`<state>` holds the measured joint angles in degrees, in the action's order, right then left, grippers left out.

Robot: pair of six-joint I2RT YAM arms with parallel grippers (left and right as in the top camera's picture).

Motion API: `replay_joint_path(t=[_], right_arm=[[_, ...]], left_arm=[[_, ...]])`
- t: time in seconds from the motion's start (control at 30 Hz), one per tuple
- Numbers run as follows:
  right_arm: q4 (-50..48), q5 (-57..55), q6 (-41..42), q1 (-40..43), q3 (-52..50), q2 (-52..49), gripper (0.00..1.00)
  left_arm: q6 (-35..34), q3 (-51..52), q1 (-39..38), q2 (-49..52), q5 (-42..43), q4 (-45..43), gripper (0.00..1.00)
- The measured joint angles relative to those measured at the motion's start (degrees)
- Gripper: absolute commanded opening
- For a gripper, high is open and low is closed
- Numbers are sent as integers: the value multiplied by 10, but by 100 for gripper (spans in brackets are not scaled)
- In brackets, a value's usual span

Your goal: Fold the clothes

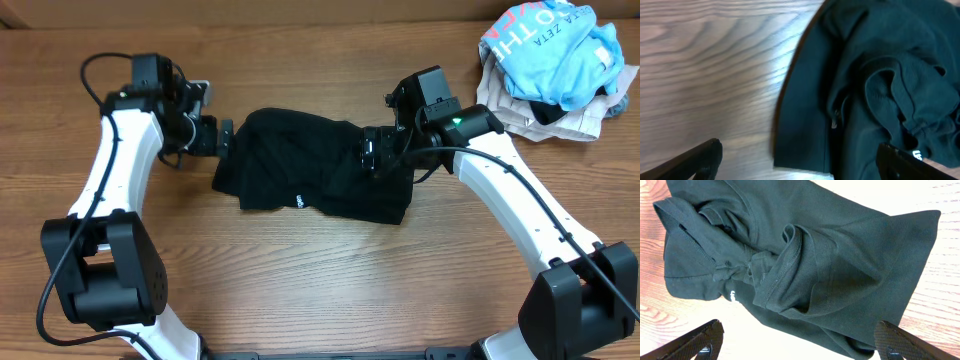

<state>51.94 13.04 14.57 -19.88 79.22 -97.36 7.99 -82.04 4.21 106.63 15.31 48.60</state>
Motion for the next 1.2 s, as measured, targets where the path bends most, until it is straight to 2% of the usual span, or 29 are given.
replay_joint_path(t=[0.3, 0.57, 0.7, 0.8, 0.83, 0.93, 1.0, 1.1, 1.2], right_arm=[[7, -10, 0, 0, 0, 0, 100], [12, -26, 0, 5, 0, 0, 100], [13, -28, 0, 14, 0, 0, 100], [17, -30, 0, 19, 0, 0, 100], [17, -30, 0, 21, 0, 0, 100], [17, -30, 0, 22, 0, 0, 100], [16, -29, 2, 22, 0, 0, 98], [15, -27, 8, 22, 0, 0, 87], [11, -26, 19, 21, 0, 0, 84]], left_arm=[[49, 101, -16, 0, 35, -144, 100], [82, 112, -33, 16, 35, -172, 100], [88, 112, -35, 61, 36, -185, 94], [94, 110, -35, 69, 37, -193, 79], [96, 110, -35, 70, 38, -194, 67], [94, 110, -35, 73, 38, -193, 6], [86, 110, -35, 77, 42, -190, 4], [64, 102, -37, 78, 44, -172, 4], [32, 73, -31, 82, 19, -103, 4]])
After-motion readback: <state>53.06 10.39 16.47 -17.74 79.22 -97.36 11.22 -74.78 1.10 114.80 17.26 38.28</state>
